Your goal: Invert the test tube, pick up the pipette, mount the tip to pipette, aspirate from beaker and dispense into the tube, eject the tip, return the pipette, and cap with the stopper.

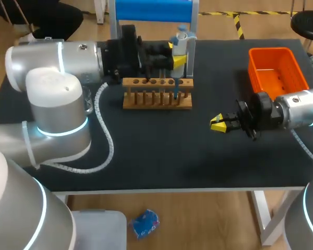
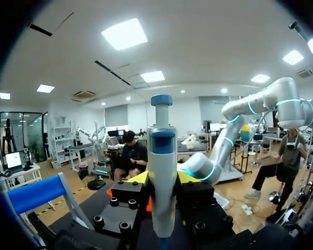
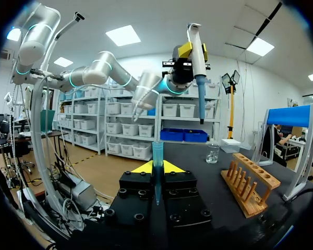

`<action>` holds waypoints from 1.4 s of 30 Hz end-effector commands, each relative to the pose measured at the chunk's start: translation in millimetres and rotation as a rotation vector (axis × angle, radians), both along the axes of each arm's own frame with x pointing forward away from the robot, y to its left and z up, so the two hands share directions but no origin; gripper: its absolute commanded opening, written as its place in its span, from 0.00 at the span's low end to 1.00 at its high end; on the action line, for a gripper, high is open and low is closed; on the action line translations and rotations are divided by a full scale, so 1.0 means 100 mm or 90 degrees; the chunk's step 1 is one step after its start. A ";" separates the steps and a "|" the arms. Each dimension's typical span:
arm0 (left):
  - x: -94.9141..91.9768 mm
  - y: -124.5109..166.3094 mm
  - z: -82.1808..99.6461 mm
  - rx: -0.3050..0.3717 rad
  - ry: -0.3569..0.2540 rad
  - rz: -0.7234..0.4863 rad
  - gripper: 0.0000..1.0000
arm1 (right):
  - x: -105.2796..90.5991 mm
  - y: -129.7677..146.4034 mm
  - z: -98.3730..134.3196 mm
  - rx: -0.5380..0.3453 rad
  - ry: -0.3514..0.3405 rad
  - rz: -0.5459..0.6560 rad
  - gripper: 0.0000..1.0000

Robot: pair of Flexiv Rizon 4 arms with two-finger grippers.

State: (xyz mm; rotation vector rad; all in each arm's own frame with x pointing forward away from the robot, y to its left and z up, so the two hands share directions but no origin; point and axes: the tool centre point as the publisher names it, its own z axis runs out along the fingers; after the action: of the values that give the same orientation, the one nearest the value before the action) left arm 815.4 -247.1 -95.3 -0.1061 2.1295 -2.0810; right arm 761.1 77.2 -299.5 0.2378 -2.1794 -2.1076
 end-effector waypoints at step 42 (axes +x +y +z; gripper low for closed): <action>0.03 -0.09 0.04 0.004 0.021 -0.005 0.00 | 0.37 0.86 -0.07 0.004 0.000 -0.007 0.00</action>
State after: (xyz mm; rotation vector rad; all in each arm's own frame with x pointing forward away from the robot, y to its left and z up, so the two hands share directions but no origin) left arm 818.2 -255.0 -90.2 -0.1343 2.1668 -2.0862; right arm 795.7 156.7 -305.4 0.2220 -2.1810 -2.1204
